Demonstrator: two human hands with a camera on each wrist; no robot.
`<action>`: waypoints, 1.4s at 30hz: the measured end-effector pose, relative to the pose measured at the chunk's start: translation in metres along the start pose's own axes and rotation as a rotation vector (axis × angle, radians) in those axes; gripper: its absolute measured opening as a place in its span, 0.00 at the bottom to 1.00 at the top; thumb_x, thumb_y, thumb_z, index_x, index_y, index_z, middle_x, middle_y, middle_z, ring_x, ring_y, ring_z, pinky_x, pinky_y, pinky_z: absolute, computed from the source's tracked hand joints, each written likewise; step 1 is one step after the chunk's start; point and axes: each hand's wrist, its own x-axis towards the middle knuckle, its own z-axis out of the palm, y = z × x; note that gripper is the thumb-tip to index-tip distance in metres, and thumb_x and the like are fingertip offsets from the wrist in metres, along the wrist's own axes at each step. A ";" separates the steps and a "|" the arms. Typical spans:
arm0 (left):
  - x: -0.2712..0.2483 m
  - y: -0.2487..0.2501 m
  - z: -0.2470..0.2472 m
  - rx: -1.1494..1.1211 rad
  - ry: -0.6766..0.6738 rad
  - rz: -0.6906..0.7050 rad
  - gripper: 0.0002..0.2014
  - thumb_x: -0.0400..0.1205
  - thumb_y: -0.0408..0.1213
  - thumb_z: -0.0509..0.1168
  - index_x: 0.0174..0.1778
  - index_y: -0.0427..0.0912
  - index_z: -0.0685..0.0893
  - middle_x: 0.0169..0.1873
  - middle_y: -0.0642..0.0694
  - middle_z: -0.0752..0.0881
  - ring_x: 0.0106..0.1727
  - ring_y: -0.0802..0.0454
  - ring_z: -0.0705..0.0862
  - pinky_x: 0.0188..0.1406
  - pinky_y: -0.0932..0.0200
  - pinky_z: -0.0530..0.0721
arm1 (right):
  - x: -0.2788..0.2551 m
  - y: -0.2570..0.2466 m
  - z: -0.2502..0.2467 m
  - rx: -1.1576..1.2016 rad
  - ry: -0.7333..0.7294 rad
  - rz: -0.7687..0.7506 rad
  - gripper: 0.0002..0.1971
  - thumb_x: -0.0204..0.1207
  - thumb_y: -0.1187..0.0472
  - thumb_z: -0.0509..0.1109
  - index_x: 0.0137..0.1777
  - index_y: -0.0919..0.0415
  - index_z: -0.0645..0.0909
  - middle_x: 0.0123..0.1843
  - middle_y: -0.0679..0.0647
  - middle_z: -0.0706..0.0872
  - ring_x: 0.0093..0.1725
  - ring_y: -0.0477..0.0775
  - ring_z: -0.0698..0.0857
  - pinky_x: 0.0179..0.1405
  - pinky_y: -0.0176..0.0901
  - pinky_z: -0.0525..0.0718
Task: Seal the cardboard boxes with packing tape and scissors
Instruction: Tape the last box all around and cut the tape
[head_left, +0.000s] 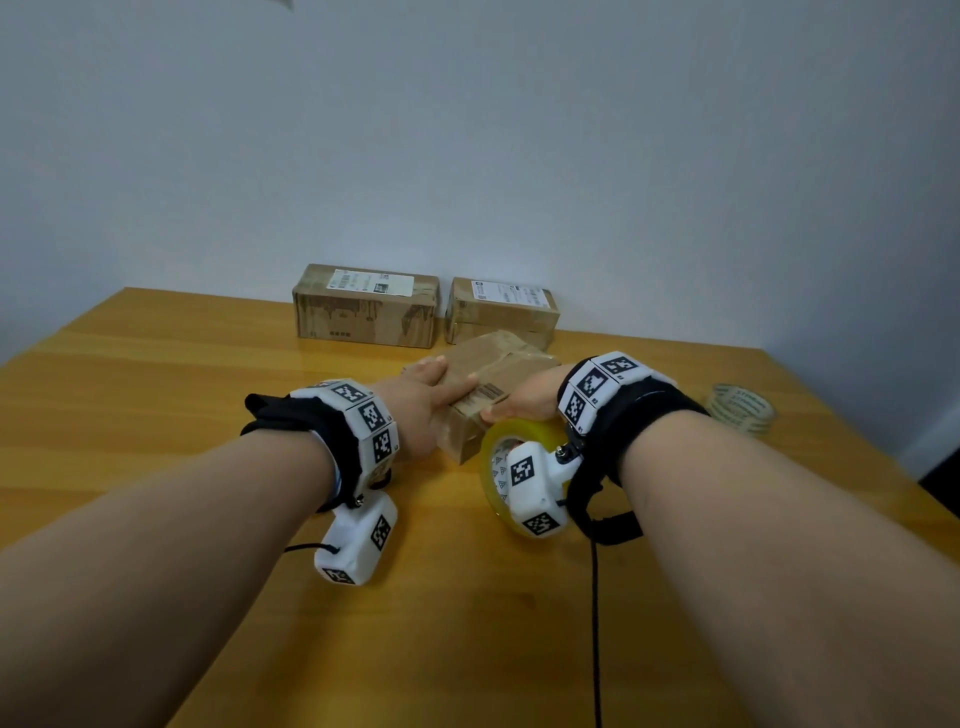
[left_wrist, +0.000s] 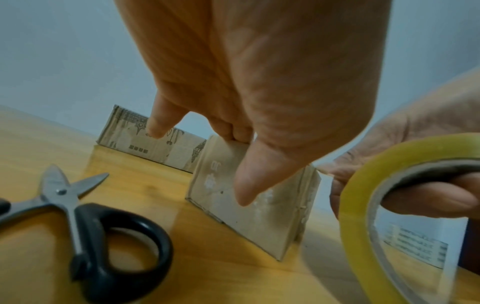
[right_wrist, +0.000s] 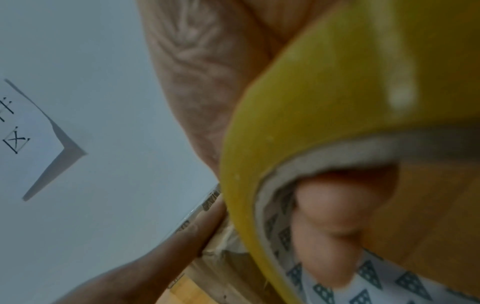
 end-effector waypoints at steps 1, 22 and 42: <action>0.000 0.000 0.000 0.002 -0.005 0.000 0.43 0.80 0.35 0.59 0.82 0.68 0.41 0.84 0.52 0.37 0.85 0.51 0.39 0.82 0.48 0.54 | 0.003 0.000 0.000 0.012 -0.021 0.003 0.27 0.76 0.34 0.68 0.66 0.53 0.76 0.50 0.49 0.82 0.55 0.55 0.82 0.62 0.50 0.78; 0.051 -0.034 0.021 -0.767 0.181 -0.184 0.37 0.81 0.53 0.64 0.83 0.46 0.57 0.76 0.41 0.72 0.72 0.41 0.74 0.73 0.42 0.73 | -0.009 -0.012 -0.006 -0.102 -0.103 -0.093 0.24 0.87 0.43 0.58 0.71 0.60 0.79 0.69 0.59 0.82 0.67 0.60 0.80 0.71 0.53 0.75; 0.023 -0.010 -0.001 -0.172 0.175 -0.012 0.34 0.84 0.54 0.59 0.84 0.57 0.52 0.81 0.43 0.62 0.78 0.40 0.67 0.74 0.45 0.70 | -0.021 0.016 -0.005 0.820 -0.197 -0.142 0.41 0.62 0.36 0.81 0.68 0.63 0.81 0.45 0.59 0.90 0.39 0.56 0.88 0.48 0.54 0.86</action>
